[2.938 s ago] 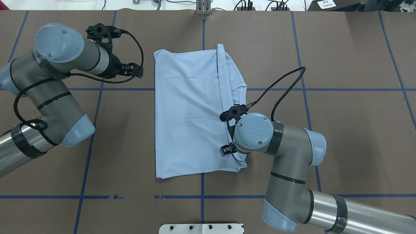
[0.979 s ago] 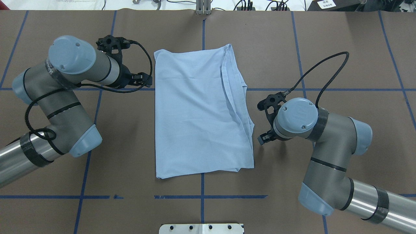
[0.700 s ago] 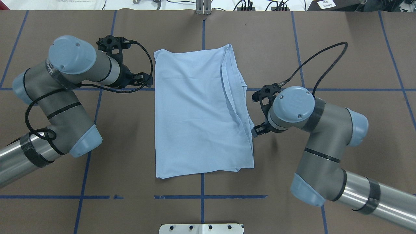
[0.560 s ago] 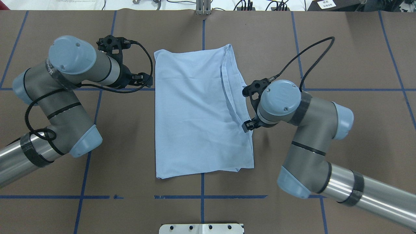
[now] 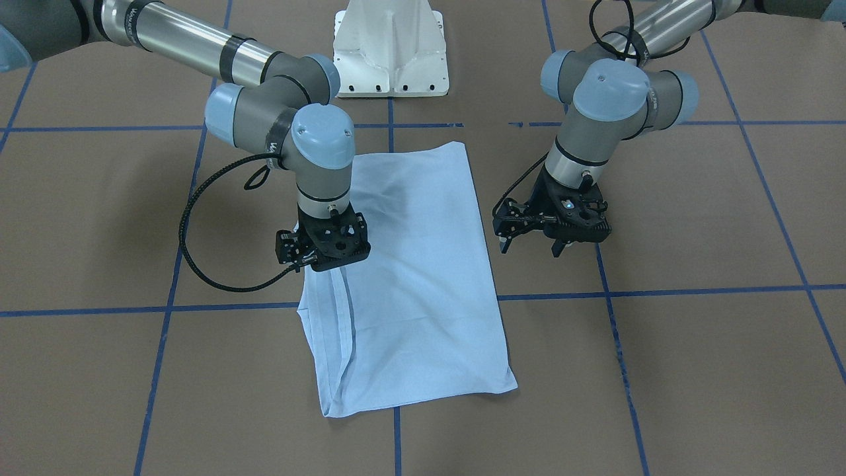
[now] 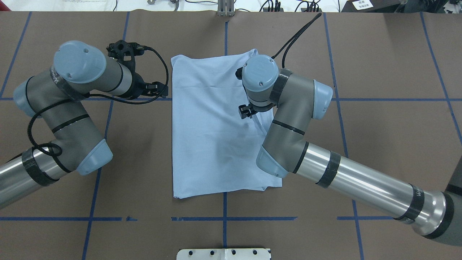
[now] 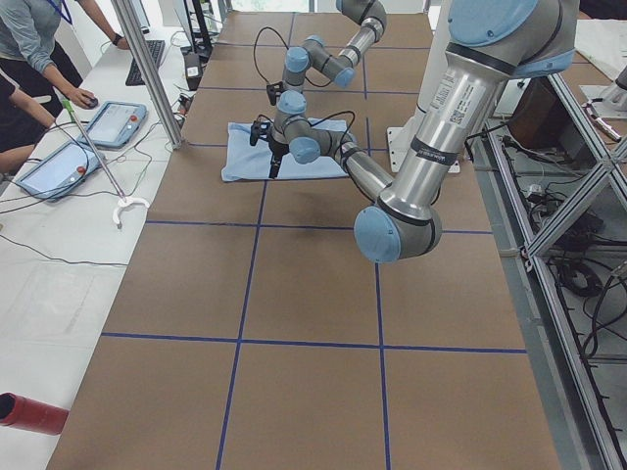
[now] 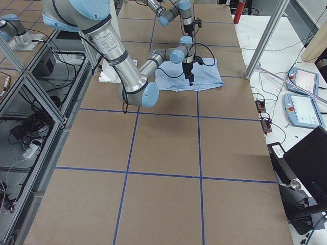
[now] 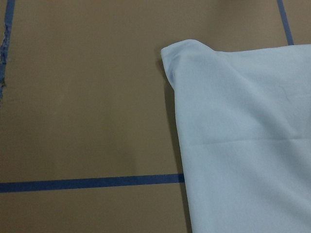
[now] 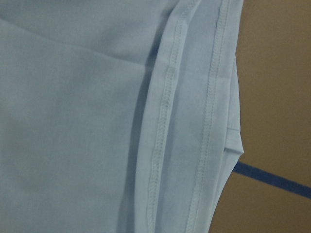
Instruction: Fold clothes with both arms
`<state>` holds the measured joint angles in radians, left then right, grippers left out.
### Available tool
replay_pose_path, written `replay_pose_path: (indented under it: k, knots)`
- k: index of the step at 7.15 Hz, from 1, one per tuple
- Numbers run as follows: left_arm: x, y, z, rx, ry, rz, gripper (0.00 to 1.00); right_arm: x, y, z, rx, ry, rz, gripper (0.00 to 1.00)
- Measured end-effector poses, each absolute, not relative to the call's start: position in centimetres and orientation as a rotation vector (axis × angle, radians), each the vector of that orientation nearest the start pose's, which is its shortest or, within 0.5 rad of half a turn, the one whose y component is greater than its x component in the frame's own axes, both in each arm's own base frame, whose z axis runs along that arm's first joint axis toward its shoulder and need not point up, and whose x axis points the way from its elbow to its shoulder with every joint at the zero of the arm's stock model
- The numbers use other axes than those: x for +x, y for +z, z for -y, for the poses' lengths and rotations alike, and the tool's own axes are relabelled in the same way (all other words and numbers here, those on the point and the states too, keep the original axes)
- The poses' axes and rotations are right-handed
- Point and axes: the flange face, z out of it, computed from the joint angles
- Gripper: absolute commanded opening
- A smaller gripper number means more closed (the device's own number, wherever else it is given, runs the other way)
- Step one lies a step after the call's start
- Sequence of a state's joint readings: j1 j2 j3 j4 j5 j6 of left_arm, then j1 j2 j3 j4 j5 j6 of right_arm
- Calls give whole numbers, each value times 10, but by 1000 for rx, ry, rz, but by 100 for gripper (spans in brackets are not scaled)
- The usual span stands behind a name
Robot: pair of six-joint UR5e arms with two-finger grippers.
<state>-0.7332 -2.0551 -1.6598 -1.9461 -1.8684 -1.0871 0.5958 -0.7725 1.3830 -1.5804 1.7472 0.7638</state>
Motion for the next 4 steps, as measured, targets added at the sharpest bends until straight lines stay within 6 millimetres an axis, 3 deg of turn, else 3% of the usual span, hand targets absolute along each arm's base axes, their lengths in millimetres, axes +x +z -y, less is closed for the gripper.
replay_pose_path:
  k: [4]
  knots:
    - [423,302,521,311,-89,-927,100,-571,270,533,237,-255,546,100]
